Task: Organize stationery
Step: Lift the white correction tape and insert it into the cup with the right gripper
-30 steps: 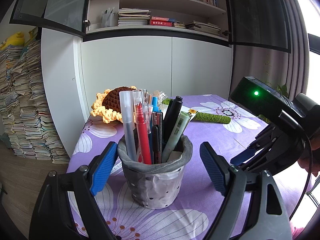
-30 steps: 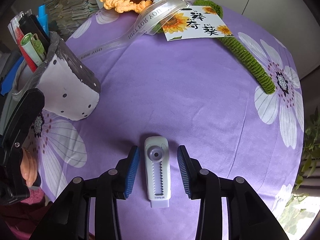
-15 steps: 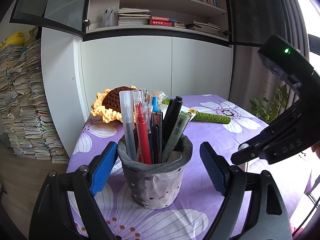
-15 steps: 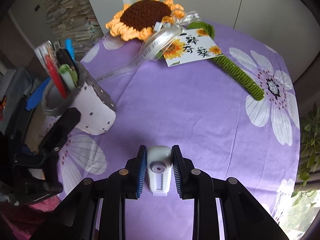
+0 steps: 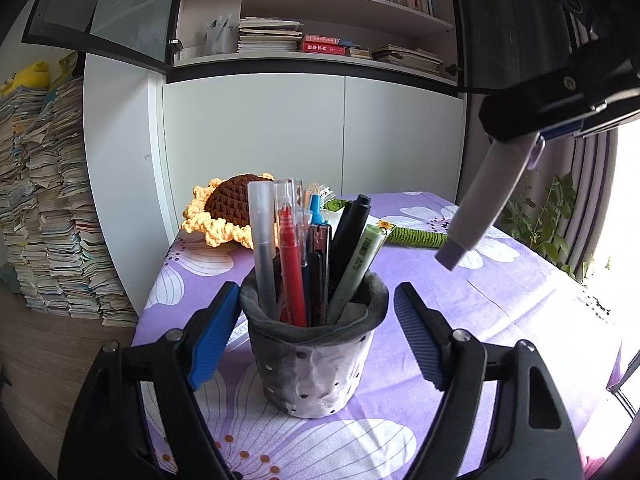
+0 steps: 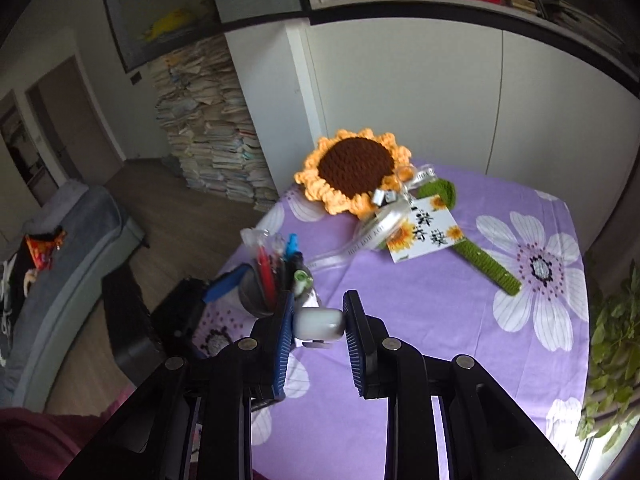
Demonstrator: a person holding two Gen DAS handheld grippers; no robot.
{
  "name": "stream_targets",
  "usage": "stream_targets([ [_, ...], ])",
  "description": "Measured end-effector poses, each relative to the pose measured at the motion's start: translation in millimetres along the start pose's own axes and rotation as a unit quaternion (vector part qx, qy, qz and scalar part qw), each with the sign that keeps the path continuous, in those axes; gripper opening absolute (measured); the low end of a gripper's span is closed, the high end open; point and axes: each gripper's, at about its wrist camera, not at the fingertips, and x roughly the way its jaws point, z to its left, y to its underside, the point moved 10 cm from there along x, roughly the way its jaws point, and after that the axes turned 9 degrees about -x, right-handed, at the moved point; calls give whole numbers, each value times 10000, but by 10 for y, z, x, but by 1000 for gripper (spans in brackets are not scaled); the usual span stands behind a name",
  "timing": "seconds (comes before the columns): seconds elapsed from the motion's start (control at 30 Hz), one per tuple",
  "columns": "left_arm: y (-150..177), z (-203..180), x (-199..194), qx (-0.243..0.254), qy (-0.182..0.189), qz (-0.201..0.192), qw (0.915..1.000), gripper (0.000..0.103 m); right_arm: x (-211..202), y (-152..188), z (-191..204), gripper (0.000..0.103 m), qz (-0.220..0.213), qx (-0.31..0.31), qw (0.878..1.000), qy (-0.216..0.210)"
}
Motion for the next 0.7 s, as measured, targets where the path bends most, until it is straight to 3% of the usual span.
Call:
stream_targets([
  [0.7,-8,-1,2,-55,32,-12,10000,73,103,-237,158,27,-291,32,9990,-330],
])
